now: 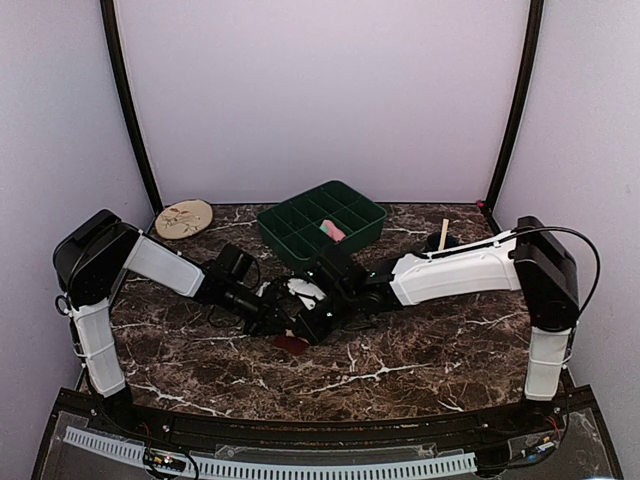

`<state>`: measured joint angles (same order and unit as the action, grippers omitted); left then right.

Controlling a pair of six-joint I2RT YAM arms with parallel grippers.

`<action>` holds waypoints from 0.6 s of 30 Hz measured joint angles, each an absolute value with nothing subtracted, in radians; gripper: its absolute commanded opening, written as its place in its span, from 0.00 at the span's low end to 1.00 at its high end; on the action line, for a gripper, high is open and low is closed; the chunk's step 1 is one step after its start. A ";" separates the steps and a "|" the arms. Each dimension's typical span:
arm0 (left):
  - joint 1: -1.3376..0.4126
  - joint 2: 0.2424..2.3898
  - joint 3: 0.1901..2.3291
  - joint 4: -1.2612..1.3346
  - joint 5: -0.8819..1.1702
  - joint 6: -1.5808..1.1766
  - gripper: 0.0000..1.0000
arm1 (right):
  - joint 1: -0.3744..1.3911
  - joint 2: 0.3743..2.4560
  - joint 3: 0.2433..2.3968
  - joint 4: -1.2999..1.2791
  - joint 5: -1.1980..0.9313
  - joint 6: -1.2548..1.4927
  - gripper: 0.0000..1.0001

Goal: Roll the socks
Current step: Roll the sock at the center of the board.

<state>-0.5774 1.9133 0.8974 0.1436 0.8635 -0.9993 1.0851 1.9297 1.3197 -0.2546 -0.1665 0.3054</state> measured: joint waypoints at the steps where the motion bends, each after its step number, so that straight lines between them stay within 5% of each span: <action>1: -0.575 1.913 0.897 0.144 0.864 -0.999 0.00 | 1.089 1.946 1.333 -0.255 -0.163 0.303 0.00; 18: -0.551 1.919 0.897 0.144 0.890 -0.983 0.00 | 1.120 2.095 1.442 -0.281 -0.127 0.297 0.00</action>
<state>-0.5514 1.9190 0.8974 0.1440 0.8902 -0.9833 1.1198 2.0949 1.4418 -0.2806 -0.1268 0.2970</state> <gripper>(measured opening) 0.065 0.004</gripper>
